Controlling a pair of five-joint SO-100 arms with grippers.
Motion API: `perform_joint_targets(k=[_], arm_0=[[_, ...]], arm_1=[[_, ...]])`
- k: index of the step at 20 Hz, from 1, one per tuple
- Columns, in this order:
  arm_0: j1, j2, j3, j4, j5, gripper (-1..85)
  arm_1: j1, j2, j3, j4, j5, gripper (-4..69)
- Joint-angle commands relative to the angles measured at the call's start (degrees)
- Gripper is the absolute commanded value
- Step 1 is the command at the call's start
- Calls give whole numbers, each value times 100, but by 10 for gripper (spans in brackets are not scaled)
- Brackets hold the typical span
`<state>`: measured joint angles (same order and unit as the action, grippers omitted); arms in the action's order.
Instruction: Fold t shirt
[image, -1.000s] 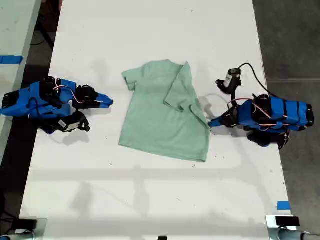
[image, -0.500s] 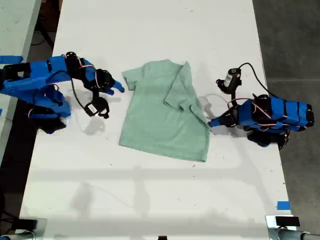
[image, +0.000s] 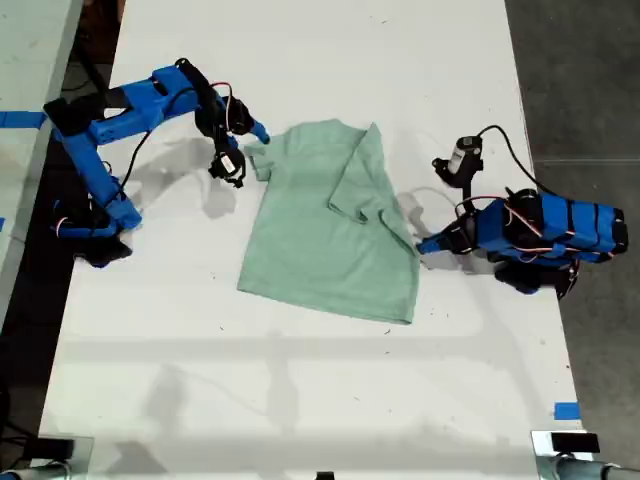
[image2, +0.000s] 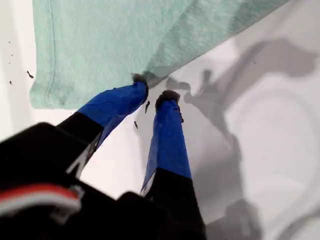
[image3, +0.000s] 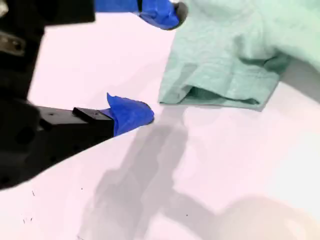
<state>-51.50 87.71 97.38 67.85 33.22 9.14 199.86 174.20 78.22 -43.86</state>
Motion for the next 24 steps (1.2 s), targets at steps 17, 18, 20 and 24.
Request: perform_joint_targets(k=[17,18,20,24], arm_0=[[765,-1160,-4148,2092,-404,-1],[888,-1028,-4148,1995,-466,-1],[1195,-923,-4157,1802,-519,-1],[1960,-958,-4157,809,-554,-1]], arm_1=[[35,62,352,-105,-105,66],[35,62,352,-105,-105,66],[35,62,352,-105,-105,66],[35,62,352,-105,-105,66]])
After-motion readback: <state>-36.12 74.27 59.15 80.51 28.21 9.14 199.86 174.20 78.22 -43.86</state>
